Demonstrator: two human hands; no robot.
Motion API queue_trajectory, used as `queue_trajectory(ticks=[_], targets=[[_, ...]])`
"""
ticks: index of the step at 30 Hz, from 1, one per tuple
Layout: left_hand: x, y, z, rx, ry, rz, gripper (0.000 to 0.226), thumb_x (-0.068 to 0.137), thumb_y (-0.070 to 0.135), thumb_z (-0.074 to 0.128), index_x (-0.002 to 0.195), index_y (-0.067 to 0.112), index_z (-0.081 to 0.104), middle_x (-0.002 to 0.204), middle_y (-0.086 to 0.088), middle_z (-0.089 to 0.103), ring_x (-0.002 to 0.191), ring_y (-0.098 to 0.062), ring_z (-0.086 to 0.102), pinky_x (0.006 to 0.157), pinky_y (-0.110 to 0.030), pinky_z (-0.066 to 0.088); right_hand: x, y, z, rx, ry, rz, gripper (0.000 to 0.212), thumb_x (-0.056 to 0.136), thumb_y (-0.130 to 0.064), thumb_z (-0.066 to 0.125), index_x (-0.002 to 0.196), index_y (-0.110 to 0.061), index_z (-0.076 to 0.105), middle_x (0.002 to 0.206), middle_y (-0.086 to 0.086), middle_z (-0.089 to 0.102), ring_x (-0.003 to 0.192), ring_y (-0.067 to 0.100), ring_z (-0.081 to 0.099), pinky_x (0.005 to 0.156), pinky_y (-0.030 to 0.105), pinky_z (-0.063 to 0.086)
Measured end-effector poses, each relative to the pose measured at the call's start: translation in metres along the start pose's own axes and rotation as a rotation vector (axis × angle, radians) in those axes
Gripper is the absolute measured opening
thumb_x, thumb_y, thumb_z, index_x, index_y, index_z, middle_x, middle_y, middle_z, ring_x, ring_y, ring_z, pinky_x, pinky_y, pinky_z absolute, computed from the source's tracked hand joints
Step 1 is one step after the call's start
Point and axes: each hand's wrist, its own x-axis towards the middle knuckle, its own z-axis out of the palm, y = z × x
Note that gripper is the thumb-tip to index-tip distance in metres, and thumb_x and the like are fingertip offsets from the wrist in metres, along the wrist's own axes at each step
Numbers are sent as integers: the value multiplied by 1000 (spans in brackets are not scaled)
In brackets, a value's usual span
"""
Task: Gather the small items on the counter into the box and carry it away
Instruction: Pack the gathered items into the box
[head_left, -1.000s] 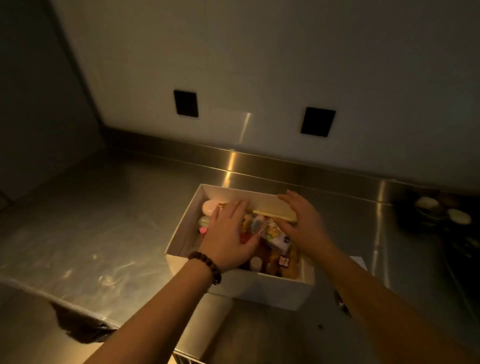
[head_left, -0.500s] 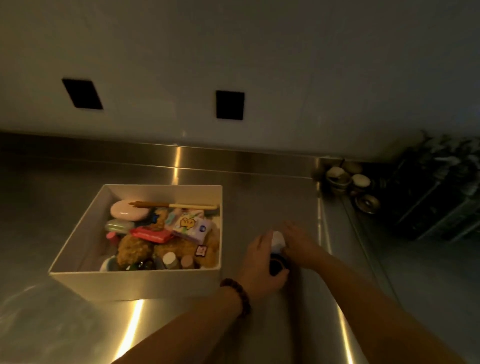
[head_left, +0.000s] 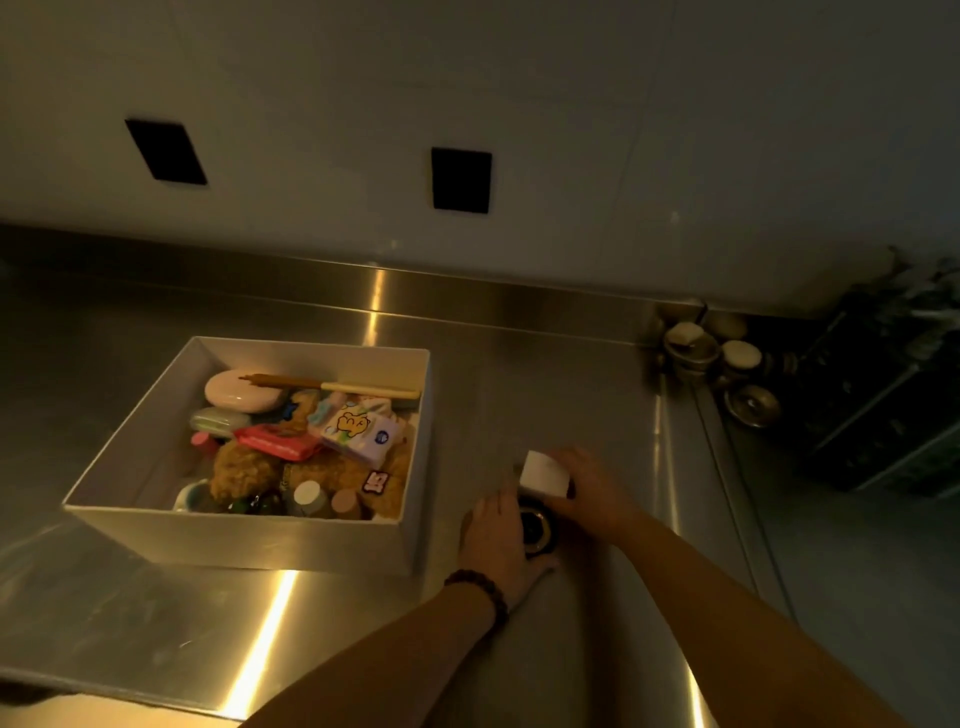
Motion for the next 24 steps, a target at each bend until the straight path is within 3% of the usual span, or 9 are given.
queue_trajectory(ticks=[5,8,12,15,21,24], targets=[[2,12,-7,-68,49,1,87,71,51,70,139,18,27,135,-3,41,124,-20,36,103,-31,35,-11,0,-12,83,190,2,66,73,-37,77,128,-15,48,124,6,50,109,17,49,84,24,38],[7,34,-28,-143,126,66,76,69,50,70,130,20,37,125,0,46,115,-19,42,94,-30,42,-8,-14,-32,159,284,-10,63,73,-22,79,127,-11,50,124,11,50,112,21,48,85,23,34],[13,55,-82,-201,216,181,92,69,44,72,142,16,24,124,-1,49,116,-19,43,94,-33,44,2,-51,-72,179,357,-74,59,73,-19,79,124,-10,51,120,9,53,105,19,51,83,27,40],[14,54,-134,-157,258,245,98,70,41,73,146,16,16,131,-5,43,122,-20,35,99,-31,35,8,-88,-91,229,413,-165,57,75,-20,77,125,-12,51,115,1,51,102,13,49,80,23,41],[5,-20,-236,-87,171,273,89,71,36,76,143,22,26,137,-2,44,126,-18,40,103,-40,40,16,-147,-79,319,395,-265,55,75,-15,76,125,-15,53,116,0,53,102,15,55,85,29,48],[1,-79,-275,-61,92,230,86,71,33,77,141,25,29,133,1,48,122,-15,45,100,-36,43,20,-162,-57,304,335,-290,57,74,-12,76,126,-14,53,116,0,52,102,14,54,81,20,47]])
